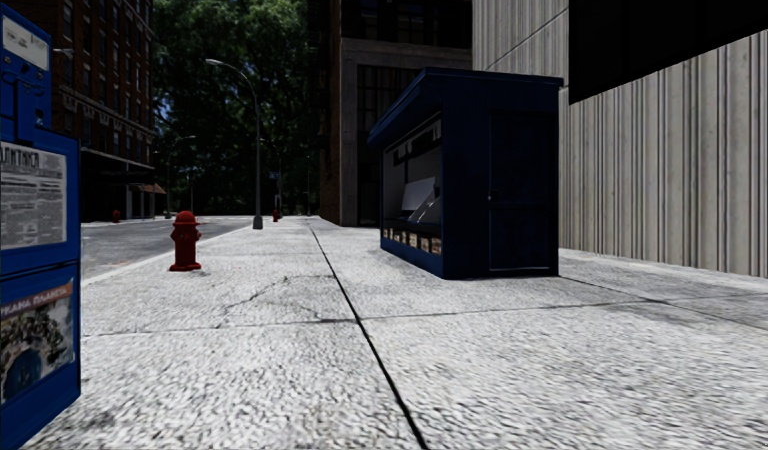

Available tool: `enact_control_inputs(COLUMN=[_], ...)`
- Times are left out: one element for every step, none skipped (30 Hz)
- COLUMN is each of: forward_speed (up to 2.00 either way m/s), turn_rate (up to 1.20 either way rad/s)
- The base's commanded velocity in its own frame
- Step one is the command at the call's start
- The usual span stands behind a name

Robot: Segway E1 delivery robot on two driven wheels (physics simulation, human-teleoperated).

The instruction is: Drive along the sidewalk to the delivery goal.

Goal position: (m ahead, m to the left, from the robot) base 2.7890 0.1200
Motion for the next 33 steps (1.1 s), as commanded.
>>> enact_control_inputs(forward_speed=[1.78,1.78,1.78,1.78,1.78,1.78,1.78,1.77,1.77,1.77,1.77,1.77,1.77,1.77,1.77,1.77,1.77,1.77,1.77,1.77,1.77,1.77,1.77,1.77,1.77,1.77,1.77,1.78,1.78,1.78,1.78,1.79,1.79], turn_rate=[0.00,0.00,0.00,0.00,0.00,0.00,0.00,0.00,0.00,0.00,0.00,0.00,0.00,0.00,0.00,0.00,0.00,0.00,0.00,0.06,0.15,0.28,0.28,0.36,0.39,0.43,0.43,0.51,0.54,0.55,0.55,0.55,0.54])
